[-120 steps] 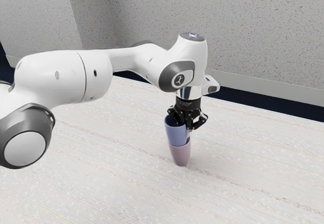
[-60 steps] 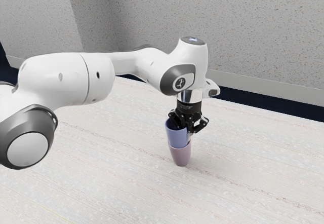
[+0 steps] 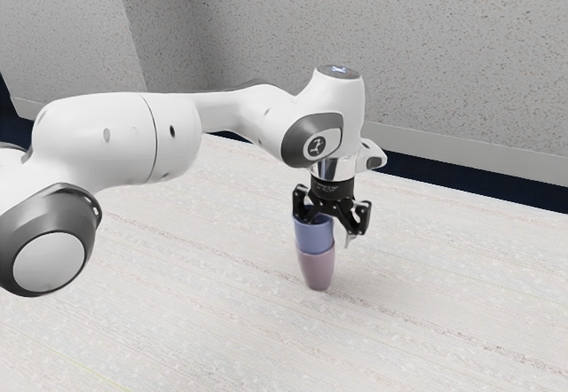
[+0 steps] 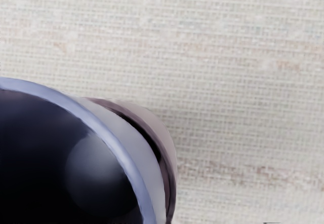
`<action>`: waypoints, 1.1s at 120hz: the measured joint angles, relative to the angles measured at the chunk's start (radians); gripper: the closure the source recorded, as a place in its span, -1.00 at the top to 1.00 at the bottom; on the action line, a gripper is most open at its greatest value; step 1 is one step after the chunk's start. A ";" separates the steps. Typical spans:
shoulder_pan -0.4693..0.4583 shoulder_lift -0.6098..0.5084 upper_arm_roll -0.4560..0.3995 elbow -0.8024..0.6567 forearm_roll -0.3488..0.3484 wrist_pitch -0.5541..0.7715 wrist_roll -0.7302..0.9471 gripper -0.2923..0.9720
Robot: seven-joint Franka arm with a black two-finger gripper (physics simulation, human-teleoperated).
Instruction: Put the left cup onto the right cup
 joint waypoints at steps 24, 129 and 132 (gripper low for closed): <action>-0.002 -0.011 0.001 0.010 0.002 -0.008 0.000 0.43; 0.030 -0.444 -0.007 -0.179 0.016 -0.161 0.230 0.51; 0.035 -0.470 -0.007 -0.203 0.016 -0.165 0.250 0.51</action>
